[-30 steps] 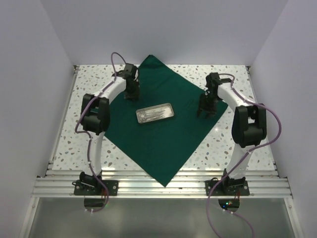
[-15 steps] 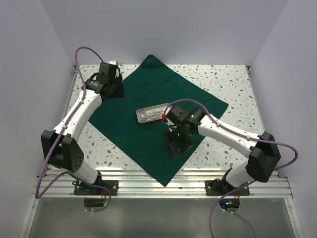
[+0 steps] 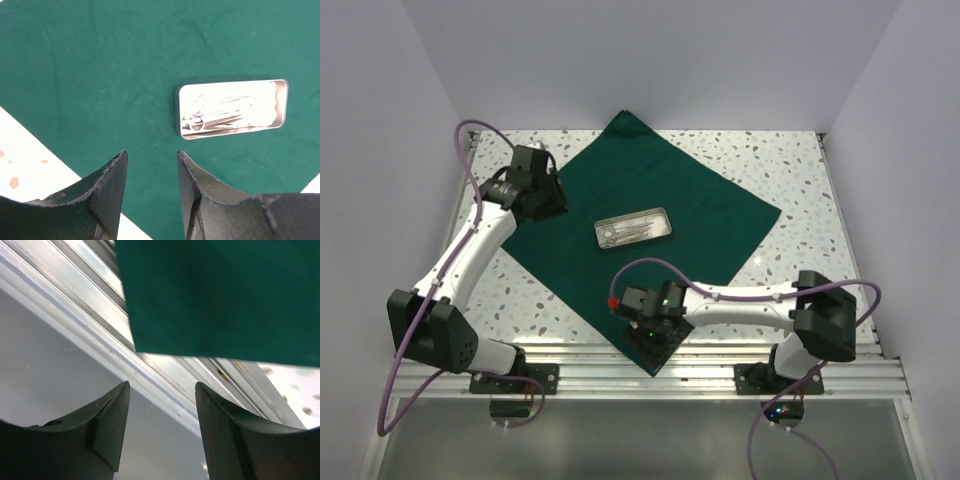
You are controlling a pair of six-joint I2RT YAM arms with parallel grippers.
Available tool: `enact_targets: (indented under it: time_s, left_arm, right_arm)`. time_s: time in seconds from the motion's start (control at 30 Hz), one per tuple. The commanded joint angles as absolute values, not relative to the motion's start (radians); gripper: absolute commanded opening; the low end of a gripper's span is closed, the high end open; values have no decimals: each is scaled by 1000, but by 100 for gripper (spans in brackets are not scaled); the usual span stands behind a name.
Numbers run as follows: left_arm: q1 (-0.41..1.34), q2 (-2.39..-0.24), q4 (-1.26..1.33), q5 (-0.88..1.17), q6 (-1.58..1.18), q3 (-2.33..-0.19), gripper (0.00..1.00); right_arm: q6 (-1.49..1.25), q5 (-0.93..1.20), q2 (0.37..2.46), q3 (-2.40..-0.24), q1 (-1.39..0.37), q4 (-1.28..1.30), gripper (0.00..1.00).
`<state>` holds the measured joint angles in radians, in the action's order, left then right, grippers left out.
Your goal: Prepare the surgical pack
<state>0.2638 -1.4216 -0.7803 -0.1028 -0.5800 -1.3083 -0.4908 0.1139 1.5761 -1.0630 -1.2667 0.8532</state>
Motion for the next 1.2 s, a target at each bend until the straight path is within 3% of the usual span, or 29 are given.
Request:
enact_targets:
  time_s: [0.0, 0.43, 0.57, 0.73, 0.8, 0.87, 1.17]
  left_arm:
    - [259, -1359, -790, -92, -615, -1298, 48]
    - [258, -1327, -831, -107, -580, -1305, 49]
    - [258, -1324, -841, -112, -572, -1307, 49]
    - [258, -1318, -844, -123, -569, -1316, 49]
    - [258, -1321, -845, -132, -574, -1322, 49]
    - [258, -1322, -851, -143, -577, -1335, 49]
    - [256, -1296, -856, -262, -562, -1425, 49]
  right_arm:
    - [-521, 71, 1666, -1086, -1330, 718, 58]
    - [-522, 3, 1779, -1075, -1362, 698, 50]
    - [-523, 3, 1784, -1074, -1362, 707, 30]
    - [-532, -89, 1723, -1115, -1362, 782, 13]
    - [-529, -138, 1712, -1188, -1362, 853, 4]
    - [-517, -192, 1715, -1256, -1345, 931, 1]
    - [-355, -311, 1860, -1768, -1011, 1005, 0]
